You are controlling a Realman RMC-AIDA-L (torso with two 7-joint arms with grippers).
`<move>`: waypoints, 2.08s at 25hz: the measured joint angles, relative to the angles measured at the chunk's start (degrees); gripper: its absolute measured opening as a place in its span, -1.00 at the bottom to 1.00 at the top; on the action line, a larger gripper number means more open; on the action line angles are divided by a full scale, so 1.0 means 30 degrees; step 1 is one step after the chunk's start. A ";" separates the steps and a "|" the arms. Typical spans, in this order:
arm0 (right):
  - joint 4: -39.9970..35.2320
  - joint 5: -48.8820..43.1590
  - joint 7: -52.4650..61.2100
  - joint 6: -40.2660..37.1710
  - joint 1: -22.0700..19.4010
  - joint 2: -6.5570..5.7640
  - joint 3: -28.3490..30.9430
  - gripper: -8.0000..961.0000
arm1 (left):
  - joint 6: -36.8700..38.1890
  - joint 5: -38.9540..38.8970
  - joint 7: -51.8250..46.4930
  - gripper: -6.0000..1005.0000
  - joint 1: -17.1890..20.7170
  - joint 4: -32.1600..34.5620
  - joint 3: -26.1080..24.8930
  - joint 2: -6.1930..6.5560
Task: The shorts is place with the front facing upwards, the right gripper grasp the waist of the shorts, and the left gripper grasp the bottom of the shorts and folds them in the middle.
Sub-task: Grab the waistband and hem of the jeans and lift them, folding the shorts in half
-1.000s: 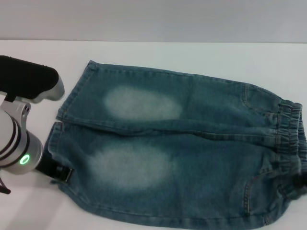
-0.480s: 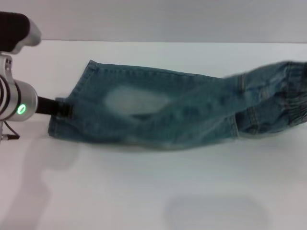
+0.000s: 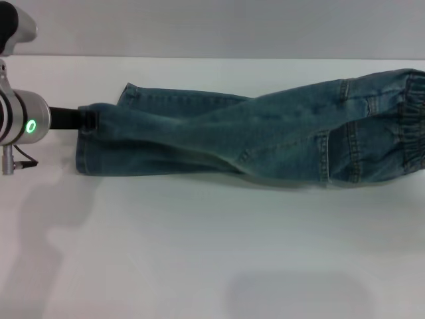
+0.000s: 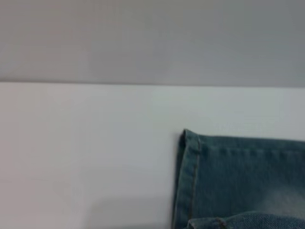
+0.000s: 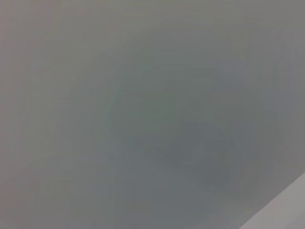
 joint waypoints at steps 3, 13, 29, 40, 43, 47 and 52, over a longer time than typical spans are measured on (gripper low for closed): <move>0.0468 0.0020 0.0026 0.0521 -0.0188 0.0052 0.0158 -0.98 | 0.0490 -0.0010 -0.0087 -0.68 -0.0037 0.0119 -0.0228 -0.0006; 0.1340 0.0052 -0.0023 0.1560 -0.0368 0.0210 0.1177 -0.93 | 0.1163 -0.0033 -0.0052 -0.63 -0.0402 0.0298 -0.0574 -0.0009; 0.3593 0.1514 -0.1694 0.6178 0.1130 -0.0394 0.1437 -0.74 | 0.5049 -0.1521 0.0242 -0.55 -0.2477 0.4589 -0.0271 0.0007; 0.4081 0.2511 -0.4121 0.6997 0.1412 -0.0413 0.1244 -0.55 | 0.5286 -0.4098 0.2427 -0.38 -0.4449 0.6836 -0.0623 0.0039; 0.3388 0.2445 -0.4471 0.6928 0.0906 0.0165 0.1168 -0.34 | 0.5036 -0.4140 0.2534 -0.25 -0.4354 0.6424 -0.0625 0.0052; 0.3231 0.2439 -0.4482 0.6480 0.0223 0.0432 0.1155 0.00 | 0.4585 -0.4163 0.2542 -0.09 -0.4343 0.6076 -0.0721 0.0051; 0.3362 0.2441 -0.4415 0.6132 -0.0512 0.0500 0.1140 0.29 | 0.4458 -0.4141 0.2551 0.27 -0.4293 0.6035 -0.1003 0.0053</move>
